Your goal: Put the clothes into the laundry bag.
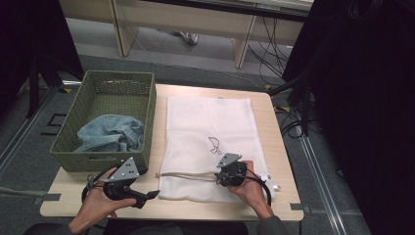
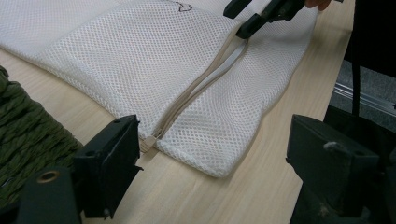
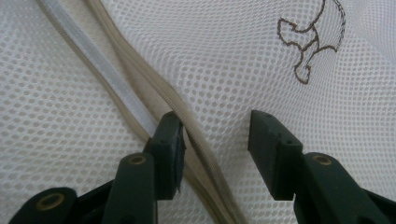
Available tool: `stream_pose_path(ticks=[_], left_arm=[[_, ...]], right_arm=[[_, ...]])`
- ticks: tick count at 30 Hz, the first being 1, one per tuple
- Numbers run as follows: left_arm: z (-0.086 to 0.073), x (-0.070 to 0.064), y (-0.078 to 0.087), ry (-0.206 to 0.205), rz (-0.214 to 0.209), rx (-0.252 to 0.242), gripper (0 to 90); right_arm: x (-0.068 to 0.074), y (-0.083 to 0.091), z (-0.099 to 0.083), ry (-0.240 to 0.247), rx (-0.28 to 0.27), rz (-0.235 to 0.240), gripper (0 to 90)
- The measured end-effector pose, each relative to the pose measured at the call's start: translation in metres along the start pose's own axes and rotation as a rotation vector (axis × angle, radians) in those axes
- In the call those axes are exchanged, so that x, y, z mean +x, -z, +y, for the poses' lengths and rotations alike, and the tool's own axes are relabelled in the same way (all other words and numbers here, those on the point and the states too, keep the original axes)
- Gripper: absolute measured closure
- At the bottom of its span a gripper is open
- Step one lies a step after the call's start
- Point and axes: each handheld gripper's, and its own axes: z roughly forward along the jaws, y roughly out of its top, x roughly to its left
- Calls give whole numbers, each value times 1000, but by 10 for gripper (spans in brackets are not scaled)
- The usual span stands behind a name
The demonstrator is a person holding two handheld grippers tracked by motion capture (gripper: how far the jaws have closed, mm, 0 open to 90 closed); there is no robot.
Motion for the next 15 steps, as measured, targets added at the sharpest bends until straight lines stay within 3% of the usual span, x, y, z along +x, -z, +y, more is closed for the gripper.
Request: stream_pose_path(ticks=[1,3,6,7,8,9,10,11,13,15], left_arm=[[0,0,0,3,-6,-1,167],[1,2,0,-31,-3,3,167],[0,2,1,-16,-1,1,167],[2,3,1,-26,1,4,167],[2,2,1,4,-1,9,167],[1,2,1,2,2,9,167],[1,2,1,2,2,9,168],[2,5,1,-32,0,9,168],[2,4,1,1,22,-6,168],[2,6,1,-20,21,-10,170]], right_arm=[[0,-2,1,-4,2,3,605],[-2,-3,3,4,-1,2,663],[-4,-5,6,1,-11,16,710],[-7,-4,8,-21,-20,5,786],[-8,-3,9,-25,-32,3,804],[-12,-3,10,-3,-42,-12,819],[-10,-1,11,-60,-47,-4,829],[-13,0,13,-39,-60,-23,838],[-15,2,15,-52,-70,-20,847],[-18,4,17,-57,-90,-30,853]])
